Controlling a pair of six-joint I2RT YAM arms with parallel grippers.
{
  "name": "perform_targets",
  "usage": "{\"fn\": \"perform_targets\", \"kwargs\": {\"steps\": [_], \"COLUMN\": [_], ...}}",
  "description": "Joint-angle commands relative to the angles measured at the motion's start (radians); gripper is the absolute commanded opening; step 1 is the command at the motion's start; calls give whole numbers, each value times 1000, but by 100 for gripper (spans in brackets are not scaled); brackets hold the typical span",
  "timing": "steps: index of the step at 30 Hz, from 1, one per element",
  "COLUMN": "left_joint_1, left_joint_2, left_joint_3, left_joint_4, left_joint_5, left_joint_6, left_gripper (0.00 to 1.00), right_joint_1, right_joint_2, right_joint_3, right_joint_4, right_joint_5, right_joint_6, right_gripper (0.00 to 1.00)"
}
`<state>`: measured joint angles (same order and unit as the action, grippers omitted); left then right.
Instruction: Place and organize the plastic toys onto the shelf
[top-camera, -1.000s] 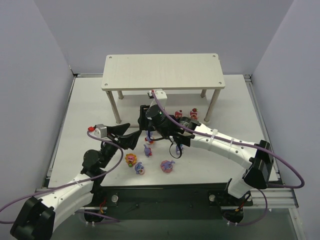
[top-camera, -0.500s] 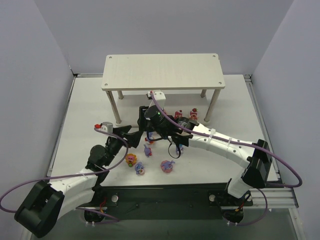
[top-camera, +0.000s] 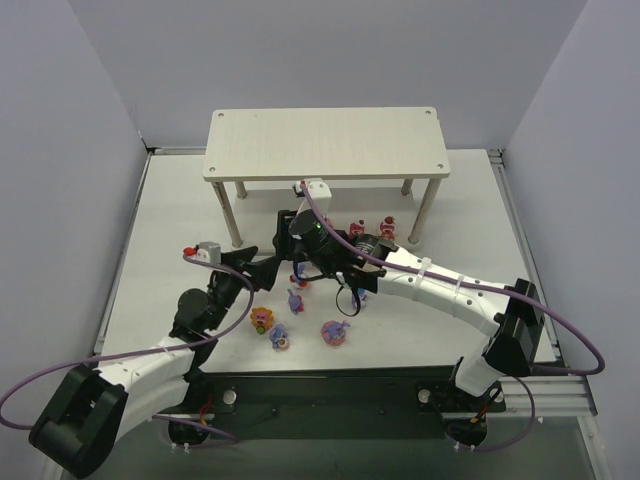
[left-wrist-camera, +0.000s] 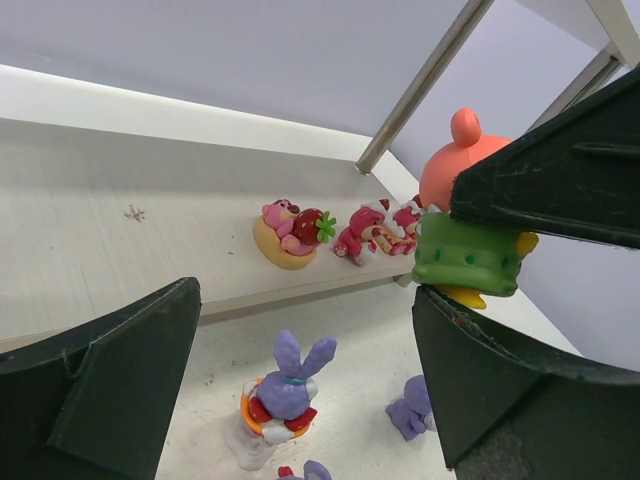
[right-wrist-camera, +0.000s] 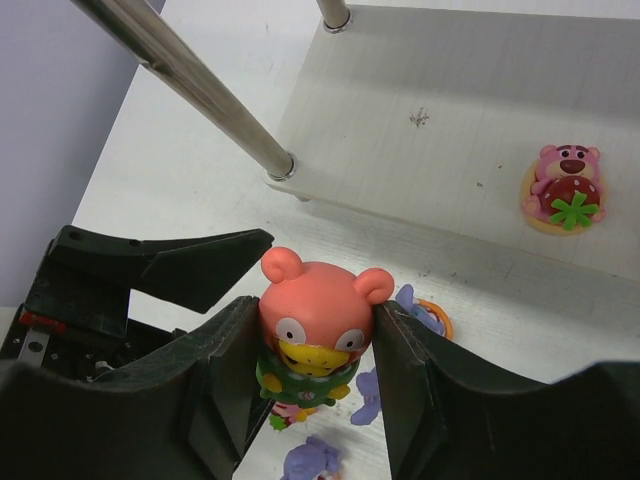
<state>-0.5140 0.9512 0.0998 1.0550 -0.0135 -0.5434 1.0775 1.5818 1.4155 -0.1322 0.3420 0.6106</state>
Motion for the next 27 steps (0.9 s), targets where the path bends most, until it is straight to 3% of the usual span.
{"fn": "perform_targets", "kwargs": {"steps": [1, 18, 22, 27], "left_joint_1": [17, 60, 72, 97], "left_joint_2": [-2, 144, 149, 113], "left_joint_3": [64, 133, 132, 117], "left_joint_4": [88, 174, 186, 123], "left_joint_5": [-6, 37, 44, 24], "left_joint_6": [-23, -73, -78, -76], "left_gripper": [98, 97, 97, 97], "right_joint_1": [25, 102, 104, 102], "right_joint_2": [-22, 29, 40, 34], "right_joint_3": [-6, -20, -15, -18], "right_joint_4": [2, 5, -7, -3], "right_joint_5": [-9, 31, 61, 169], "right_joint_6": [15, 35, 35, 6], "right_gripper": [1, 12, 0, 0]}}
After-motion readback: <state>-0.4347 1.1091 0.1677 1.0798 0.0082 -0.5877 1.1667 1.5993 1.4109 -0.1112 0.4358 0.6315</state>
